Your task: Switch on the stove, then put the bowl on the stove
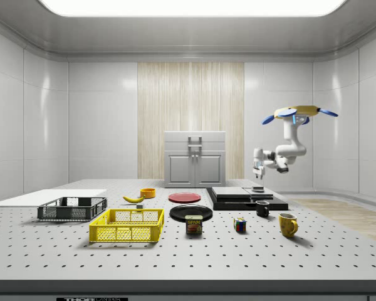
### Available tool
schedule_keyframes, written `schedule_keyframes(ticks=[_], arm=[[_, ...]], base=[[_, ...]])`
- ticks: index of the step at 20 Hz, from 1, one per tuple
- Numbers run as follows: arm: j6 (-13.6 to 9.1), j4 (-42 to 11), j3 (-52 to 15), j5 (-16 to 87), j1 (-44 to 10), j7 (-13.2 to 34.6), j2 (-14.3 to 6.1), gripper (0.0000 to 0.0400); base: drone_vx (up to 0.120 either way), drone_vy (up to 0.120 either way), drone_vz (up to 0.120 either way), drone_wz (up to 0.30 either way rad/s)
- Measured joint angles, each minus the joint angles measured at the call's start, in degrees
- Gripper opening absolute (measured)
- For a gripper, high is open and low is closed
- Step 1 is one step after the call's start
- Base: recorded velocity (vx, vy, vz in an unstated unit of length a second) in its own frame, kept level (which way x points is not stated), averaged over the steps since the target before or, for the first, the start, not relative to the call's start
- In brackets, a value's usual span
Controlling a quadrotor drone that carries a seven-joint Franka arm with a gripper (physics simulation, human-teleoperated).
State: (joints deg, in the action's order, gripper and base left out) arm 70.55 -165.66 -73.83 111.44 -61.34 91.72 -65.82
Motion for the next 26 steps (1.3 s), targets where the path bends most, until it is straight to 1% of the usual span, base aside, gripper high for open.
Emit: schedule_keyframes(ticks=[6, 7, 11, 13, 18, 22, 26], arm=[[1.5, 0.1, -0.6, -0.9, -0.6, 0.6, -1.7, 0.0400], [1.8, 0.1, -0.6, -1.0, -0.7, 0.7, -2.0, 0.0400], [2.8, 0.2, -1.0, -1.6, -1.1, 1.0, -3.1, 0.0400], [3.4, 0.3, -1.0, -1.7, -1.2, 1.1, -3.6, 0.0400], [5.8, 0.7, 1.2, -0.1, -1.2, 1.0, -5.5, 0.0400], [7.4, 1.0, 2.4, 0.8, -1.3, 1.0, -6.7, 0.0400], [8.9, 1.3, 3.3, 1.4, -0.7, 0.3, -7.9, 0.0400]], base=[[0.000, 0.000, -0.120, 0.000], [0.000, 0.000, -0.040, 0.000], [0.100, 0.000, 0.000, 0.000], [0.000, 0.000, 0.000, 0.000], [0.000, 0.000, 0.000, 0.000], [0.000, 0.000, 0.000, 0.000], [0.000, 0.000, 0.000, 0.000]])
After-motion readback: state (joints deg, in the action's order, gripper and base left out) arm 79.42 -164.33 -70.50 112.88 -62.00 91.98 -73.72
